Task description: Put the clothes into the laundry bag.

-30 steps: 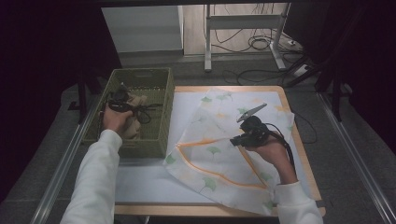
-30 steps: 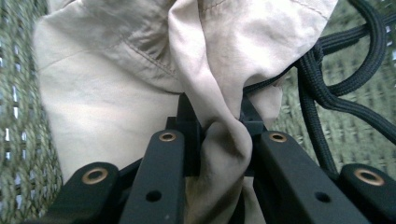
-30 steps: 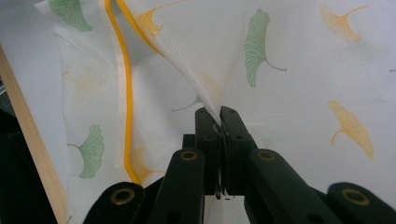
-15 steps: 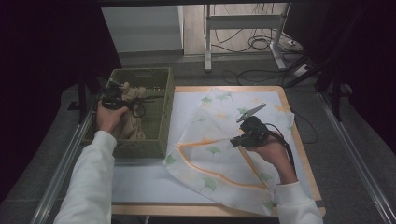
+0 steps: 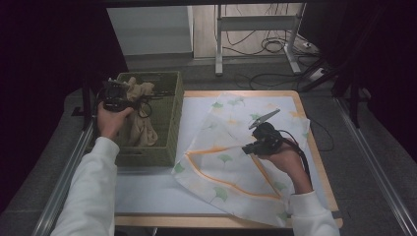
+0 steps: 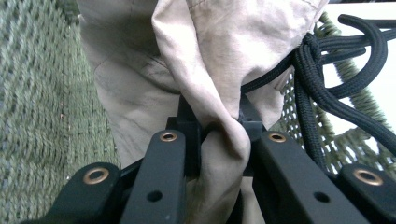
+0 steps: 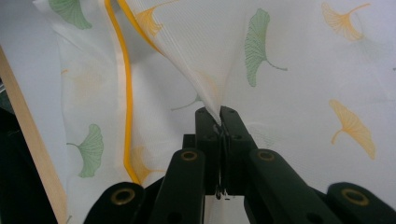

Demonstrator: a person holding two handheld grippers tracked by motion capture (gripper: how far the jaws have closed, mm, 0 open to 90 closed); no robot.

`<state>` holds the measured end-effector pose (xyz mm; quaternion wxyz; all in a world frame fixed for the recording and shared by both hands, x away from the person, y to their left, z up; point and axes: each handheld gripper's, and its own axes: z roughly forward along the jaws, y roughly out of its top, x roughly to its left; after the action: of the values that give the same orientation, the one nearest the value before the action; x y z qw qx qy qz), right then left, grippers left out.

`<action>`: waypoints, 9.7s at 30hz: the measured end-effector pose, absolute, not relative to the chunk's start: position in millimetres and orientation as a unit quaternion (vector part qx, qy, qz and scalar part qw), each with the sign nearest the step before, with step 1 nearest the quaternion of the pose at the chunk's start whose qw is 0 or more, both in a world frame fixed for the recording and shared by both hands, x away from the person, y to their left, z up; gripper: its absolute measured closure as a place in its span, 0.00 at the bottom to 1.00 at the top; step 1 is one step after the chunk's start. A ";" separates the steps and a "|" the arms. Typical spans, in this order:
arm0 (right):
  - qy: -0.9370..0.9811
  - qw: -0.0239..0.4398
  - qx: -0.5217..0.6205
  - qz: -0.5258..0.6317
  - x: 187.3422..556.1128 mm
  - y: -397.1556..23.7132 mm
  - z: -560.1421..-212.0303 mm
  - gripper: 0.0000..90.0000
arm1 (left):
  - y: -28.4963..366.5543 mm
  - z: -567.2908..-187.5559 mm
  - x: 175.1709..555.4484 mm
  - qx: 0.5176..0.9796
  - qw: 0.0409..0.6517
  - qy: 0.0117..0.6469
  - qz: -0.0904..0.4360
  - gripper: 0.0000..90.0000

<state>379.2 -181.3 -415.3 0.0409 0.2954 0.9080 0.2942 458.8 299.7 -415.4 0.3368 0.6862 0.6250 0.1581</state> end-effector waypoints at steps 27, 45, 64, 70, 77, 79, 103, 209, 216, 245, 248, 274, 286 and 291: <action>0.907 0.042 0.299 0.295 379.3 -181.9 -415.7 0.96 | 303.1 -379.8 426.5 0.664 0.425 0.586 0.184 0.86; 0.907 0.042 0.299 0.295 379.0 -182.1 -416.0 0.96 | 306.9 -354.4 403.5 0.649 0.476 0.563 0.185 0.86; 0.906 0.044 0.301 0.296 378.9 -183.4 -415.1 0.96 | 297.5 -341.1 389.1 0.653 0.499 0.535 0.195 0.86; 0.906 0.043 0.300 0.295 378.9 -183.1 -415.4 0.96 | 295.5 -336.7 383.8 0.653 0.507 0.527 0.199 0.86; 0.906 0.043 0.300 0.294 379.3 -183.6 -415.7 0.96 | 292.9 -331.2 377.8 0.651 0.517 0.515 0.211 0.86; 0.907 0.042 0.300 0.294 379.2 -183.4 -415.7 0.96 | 291.2 -329.5 375.2 0.650 0.521 0.509 0.217 0.86; 0.907 0.044 0.300 0.293 378.7 -183.3 -415.4 0.96 | 275.6 -312.9 346.1 0.651 0.562 0.462 0.217 0.86; 0.904 0.047 0.304 0.296 379.8 -186.1 -415.9 0.96 | 203.5 -327.5 278.2 0.705 0.613 0.337 0.114 0.86; 0.904 0.046 0.304 0.296 380.1 -186.4 -416.1 0.96 | 199.9 -328.1 274.8 0.713 0.609 0.331 0.105 0.86; 0.902 0.051 0.306 0.300 379.9 -187.4 -415.0 0.96 | 174.8 -346.7 268.5 0.739 0.597 0.308 0.050 0.86; 0.902 0.051 0.307 0.299 380.1 -187.3 -415.3 0.96 | 169.8 -349.2 267.4 0.745 0.592 0.304 0.046 0.86; 0.900 0.054 0.307 0.304 380.3 -188.5 -414.2 0.96 | 149.8 -363.5 266.4 0.774 0.561 0.292 0.012 0.86; 0.899 0.056 0.310 0.305 380.5 -190.0 -413.3 0.96 | 141.2 -375.0 270.6 0.788 0.540 0.296 0.004 0.86; 0.898 0.056 0.310 0.306 380.6 -190.8 -412.7 0.96 | 138.2 -380.7 272.0 0.792 0.533 0.297 -0.003 0.86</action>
<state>380.6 -190.8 -412.7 0.0562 0.3098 0.8983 0.3063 272.0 138.2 -380.7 0.5330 0.7924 0.2966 -0.0034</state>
